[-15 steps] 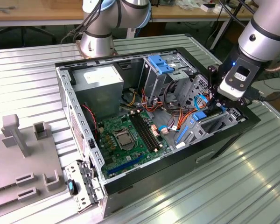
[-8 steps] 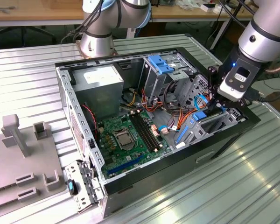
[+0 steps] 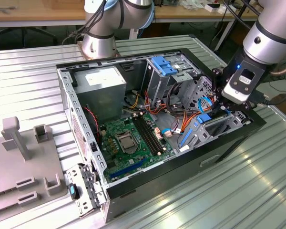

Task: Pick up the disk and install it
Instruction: 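Insert the second disk wire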

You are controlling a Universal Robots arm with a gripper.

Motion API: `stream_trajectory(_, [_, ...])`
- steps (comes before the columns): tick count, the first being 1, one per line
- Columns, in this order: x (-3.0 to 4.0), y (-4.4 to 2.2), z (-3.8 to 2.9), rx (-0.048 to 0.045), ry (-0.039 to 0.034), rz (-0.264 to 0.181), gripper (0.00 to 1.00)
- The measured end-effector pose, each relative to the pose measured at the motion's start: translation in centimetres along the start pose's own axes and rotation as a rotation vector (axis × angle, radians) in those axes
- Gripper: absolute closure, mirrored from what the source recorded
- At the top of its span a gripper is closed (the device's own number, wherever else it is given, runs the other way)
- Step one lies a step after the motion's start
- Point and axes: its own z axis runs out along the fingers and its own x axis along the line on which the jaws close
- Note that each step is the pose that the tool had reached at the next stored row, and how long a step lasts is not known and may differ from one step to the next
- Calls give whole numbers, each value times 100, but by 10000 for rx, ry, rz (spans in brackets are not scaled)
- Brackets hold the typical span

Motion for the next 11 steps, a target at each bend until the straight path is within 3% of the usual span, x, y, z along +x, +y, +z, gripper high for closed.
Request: stream_trajectory(11, [-7,-6,66,2,54,5,84])
